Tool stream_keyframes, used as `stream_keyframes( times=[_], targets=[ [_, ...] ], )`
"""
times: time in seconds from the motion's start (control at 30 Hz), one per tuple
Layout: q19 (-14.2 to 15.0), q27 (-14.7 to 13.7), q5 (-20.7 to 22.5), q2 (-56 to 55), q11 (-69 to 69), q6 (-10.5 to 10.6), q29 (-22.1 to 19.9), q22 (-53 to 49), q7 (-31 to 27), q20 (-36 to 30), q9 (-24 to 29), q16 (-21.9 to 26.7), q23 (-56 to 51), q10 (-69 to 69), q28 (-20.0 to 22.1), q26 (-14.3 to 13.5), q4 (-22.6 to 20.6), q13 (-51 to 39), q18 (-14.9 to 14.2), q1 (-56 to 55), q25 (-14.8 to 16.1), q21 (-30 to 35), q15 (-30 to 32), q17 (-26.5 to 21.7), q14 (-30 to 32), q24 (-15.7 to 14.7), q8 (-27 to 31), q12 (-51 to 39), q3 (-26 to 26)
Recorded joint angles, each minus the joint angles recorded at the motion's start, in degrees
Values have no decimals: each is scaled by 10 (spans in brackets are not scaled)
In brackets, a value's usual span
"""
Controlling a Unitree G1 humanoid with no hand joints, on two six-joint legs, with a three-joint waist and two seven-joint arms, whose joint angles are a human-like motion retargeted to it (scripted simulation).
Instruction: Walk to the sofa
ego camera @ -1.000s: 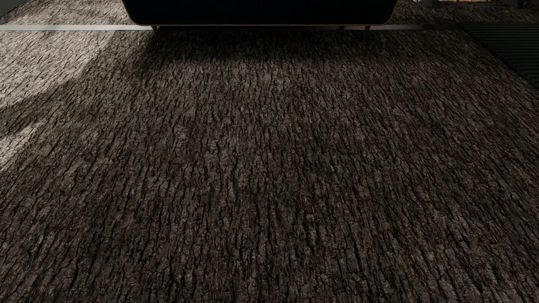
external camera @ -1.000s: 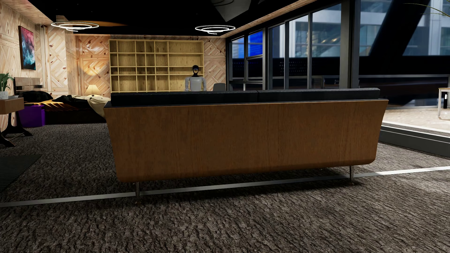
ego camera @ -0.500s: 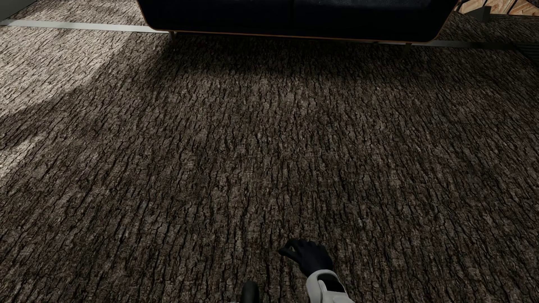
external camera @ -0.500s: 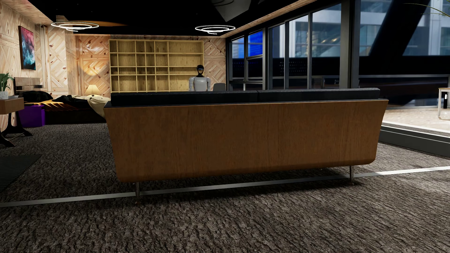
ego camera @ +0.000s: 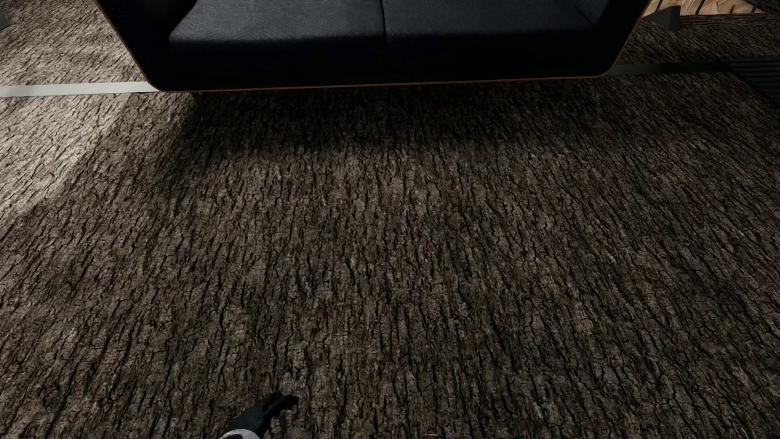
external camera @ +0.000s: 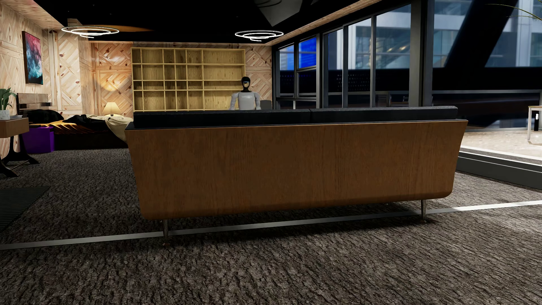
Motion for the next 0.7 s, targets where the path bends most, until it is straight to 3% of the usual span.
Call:
stream_keyframes(
  times=[0.03,0.13,0.2,0.23,0.27,0.33,0.37,0.4,0.43,0.47,0.5,0.53,0.57,0.6,0.67,0.7],
  targets=[
    [4,5,1,1,-102,1,0,-9,-9,-5,-2,3,8,-17,2,-7,-2,1,-2,22,-2,-2,34,5,-1,-6,-16,-10,-6],
    [41,5,14,15,-293,5,8,-35,-41,-23,-6,5,38,-33,6,-23,-6,8,-12,80,-21,0,46,18,0,-24,-46,-25,-19],
    [-12,8,44,23,-261,13,5,-41,-66,-35,-8,9,63,-15,6,-21,4,19,-23,114,-35,-4,102,36,8,-28,-14,-18,-25],
    [-20,10,54,38,-248,20,3,-36,-76,-40,-10,11,79,5,2,-17,15,24,-33,127,-41,-5,135,48,31,-29,-13,-10,-25],
    [-9,12,62,56,-238,30,6,-27,-84,-42,-12,15,99,38,-1,-7,30,25,-49,129,-50,-4,145,59,76,-28,-24,0,-23],
    [-37,7,90,86,-217,52,22,-2,-103,-41,-14,22,133,180,-20,20,66,11,-149,79,-73,8,109,75,200,-22,-44,23,-20],
    [-47,-1,101,102,-208,62,28,7,-100,-48,-13,29,138,278,-42,26,83,-1,-174,32,-82,12,87,79,268,-18,-58,32,-20],
    [-56,-11,111,116,-198,70,27,9,-73,-60,-11,40,133,368,-66,21,121,-15,-175,-19,-88,13,65,82,330,-11,-72,38,-22],
    [-61,-19,123,132,-191,78,23,4,-77,-72,-8,54,125,439,-82,9,147,-31,-175,-69,-92,15,44,84,333,-5,-80,46,-21],
    [-63,-25,136,146,-181,86,19,-6,-86,-75,-4,68,115,490,-82,1,171,-51,-177,-118,-94,18,22,86,281,-2,-83,56,-17],
    [-63,-32,148,165,-175,92,15,-19,-82,-67,0,70,112,512,-66,7,196,-74,-161,-160,-97,21,1,86,227,-6,-81,69,-12],
    [-63,-34,161,182,-167,98,14,-33,-73,-46,3,68,111,508,-43,17,218,-100,-125,-195,-101,27,-18,88,167,-19,-74,87,-5],
    [-64,-38,171,201,-163,102,14,-41,-68,-22,5,61,109,476,-23,27,224,-125,-93,-224,-104,32,-34,86,120,-38,-63,102,3],
    [-65,-41,177,221,-164,104,15,-46,-67,-3,6,53,106,419,-10,34,218,-149,-83,-246,-106,37,-45,85,80,-54,-50,113,11],
    [-65,-47,184,261,-175,103,11,-46,-76,9,6,46,89,261,-10,41,191,-186,-73,-277,-99,39,-59,87,63,-63,-28,123,23],
    [-65,-52,185,281,-189,102,6,-43,-66,4,5,45,75,168,-17,41,184,-197,-72,-285,-91,39,-61,88,86,-57,-19,122,27]
  ],
)
